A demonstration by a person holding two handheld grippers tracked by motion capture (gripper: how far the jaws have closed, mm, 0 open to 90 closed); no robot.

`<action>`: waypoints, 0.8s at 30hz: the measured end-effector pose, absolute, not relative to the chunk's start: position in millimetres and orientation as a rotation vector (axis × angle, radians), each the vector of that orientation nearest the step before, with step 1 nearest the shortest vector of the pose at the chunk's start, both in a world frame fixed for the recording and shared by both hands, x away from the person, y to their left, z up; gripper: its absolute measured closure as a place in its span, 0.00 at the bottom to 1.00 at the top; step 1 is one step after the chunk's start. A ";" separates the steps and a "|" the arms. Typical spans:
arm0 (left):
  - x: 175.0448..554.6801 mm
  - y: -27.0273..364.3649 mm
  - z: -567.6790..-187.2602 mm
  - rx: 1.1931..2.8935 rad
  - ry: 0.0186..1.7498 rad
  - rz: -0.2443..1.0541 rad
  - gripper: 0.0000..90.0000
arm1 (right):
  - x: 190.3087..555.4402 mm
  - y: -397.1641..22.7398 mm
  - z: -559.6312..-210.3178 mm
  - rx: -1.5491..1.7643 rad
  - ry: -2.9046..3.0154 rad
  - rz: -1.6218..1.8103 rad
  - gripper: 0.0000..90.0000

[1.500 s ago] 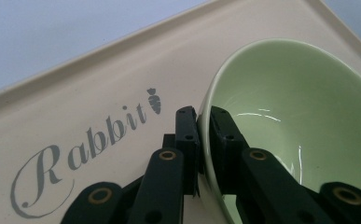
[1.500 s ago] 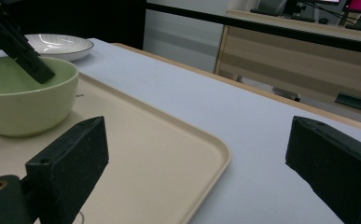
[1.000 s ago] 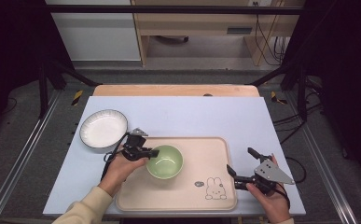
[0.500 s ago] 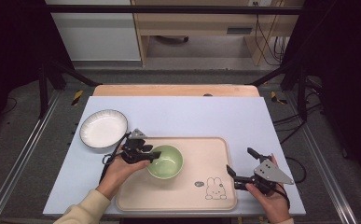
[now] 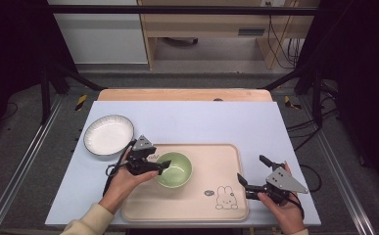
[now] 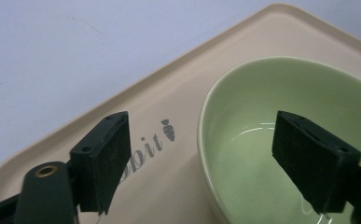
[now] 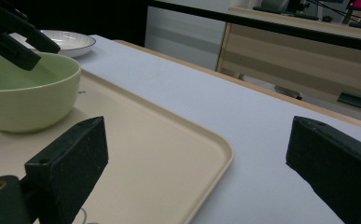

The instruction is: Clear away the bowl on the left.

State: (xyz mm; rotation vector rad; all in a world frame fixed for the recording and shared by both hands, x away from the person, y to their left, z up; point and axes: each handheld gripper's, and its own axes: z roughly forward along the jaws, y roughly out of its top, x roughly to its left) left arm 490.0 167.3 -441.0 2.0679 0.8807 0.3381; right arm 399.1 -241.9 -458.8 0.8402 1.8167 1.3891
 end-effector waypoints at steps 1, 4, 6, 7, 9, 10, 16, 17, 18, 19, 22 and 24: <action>489.2 167.6 -440.9 2.066 0.874 0.348 0.18 | 399.1 -241.9 -458.8 0.839 1.816 1.389 0.06; 486.5 167.7 -439.8 2.051 0.857 0.353 0.15 | 399.2 -241.8 -458.9 0.839 1.817 1.388 0.06; 484.8 167.2 -438.4 2.046 0.834 0.364 0.14 | 399.1 -241.6 -458.8 0.839 1.817 1.389 0.06; 483.8 166.9 -437.6 2.048 0.817 0.374 0.14 | 399.1 -241.6 -458.8 0.838 1.817 1.389 0.06; 481.9 166.0 -436.1 2.041 0.790 0.390 0.13 | 399.0 -241.6 -458.7 0.839 1.816 1.391 0.06; 481.0 165.4 -435.4 2.040 0.779 0.406 0.13 | 398.9 -241.7 -458.7 0.839 1.815 1.391 0.06; 476.7 164.9 -432.7 2.024 0.744 0.432 0.11 | 398.7 -241.9 -458.5 0.840 1.815 1.392 0.06; 475.7 165.0 -432.7 2.022 0.741 0.437 0.11 | 398.7 -241.9 -458.5 0.839 1.814 1.392 0.06; 474.8 165.1 -432.7 2.021 0.738 0.442 0.11 | 398.5 -241.9 -458.3 0.840 1.815 1.391 0.06; 473.8 165.3 -432.8 2.023 0.729 0.446 0.11 | 398.4 -241.9 -458.3 0.840 1.815 1.392 0.06; 470.4 166.2 -434.5 2.017 0.701 0.440 0.11 | 398.5 -241.7 -458.3 0.840 1.814 1.392 0.06; 468.4 167.5 -435.6 2.011 0.696 0.438 0.11 | 398.6 -241.5 -458.5 0.839 1.814 1.392 0.06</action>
